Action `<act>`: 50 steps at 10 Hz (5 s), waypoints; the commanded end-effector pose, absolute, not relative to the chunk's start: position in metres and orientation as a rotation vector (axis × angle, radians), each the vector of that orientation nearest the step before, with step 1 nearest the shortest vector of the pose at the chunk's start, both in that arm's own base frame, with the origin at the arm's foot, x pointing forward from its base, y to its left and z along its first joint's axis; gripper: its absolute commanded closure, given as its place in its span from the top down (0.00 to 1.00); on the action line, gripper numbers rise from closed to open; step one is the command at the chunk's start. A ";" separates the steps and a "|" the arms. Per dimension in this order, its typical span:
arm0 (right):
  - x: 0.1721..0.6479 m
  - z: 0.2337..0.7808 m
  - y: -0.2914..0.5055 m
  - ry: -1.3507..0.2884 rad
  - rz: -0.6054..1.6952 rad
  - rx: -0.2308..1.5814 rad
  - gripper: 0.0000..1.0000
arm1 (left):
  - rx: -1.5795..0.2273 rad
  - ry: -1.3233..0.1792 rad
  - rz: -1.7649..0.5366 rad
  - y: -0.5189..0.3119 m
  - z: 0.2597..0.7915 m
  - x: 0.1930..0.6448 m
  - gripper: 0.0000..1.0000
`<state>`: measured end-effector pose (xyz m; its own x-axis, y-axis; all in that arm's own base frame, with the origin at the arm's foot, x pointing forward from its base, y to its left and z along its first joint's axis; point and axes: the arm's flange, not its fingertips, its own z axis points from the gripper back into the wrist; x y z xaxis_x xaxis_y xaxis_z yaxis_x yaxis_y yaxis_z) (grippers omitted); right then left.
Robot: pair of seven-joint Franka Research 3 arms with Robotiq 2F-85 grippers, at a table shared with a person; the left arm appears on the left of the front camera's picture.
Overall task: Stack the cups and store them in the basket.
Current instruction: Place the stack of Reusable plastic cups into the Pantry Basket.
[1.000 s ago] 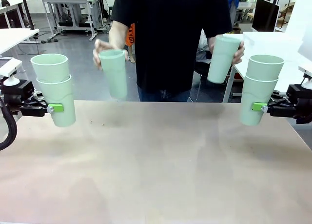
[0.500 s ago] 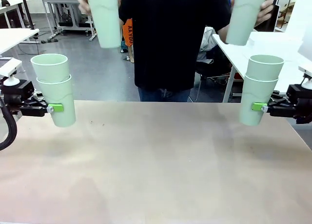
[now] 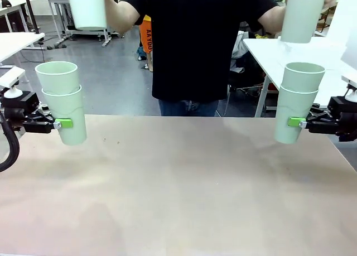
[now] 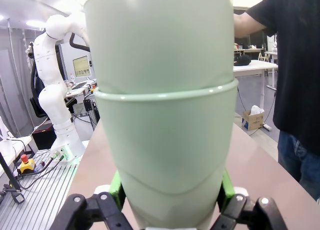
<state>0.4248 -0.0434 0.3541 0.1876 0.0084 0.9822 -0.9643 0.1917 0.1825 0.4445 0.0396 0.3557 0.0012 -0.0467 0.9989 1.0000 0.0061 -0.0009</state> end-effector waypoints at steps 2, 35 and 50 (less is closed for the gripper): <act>0.427 0.358 -0.043 -1.140 0.958 1.129 0.86 | -1.168 -1.187 -1.228 0.040 0.358 0.444 0.85; 0.427 0.358 -0.043 -1.140 0.958 1.129 0.86 | -1.168 -1.187 -1.228 0.040 0.358 0.444 0.85; 0.427 0.358 -0.043 -1.140 0.958 1.129 0.86 | -1.168 -1.187 -1.228 0.040 0.358 0.444 0.85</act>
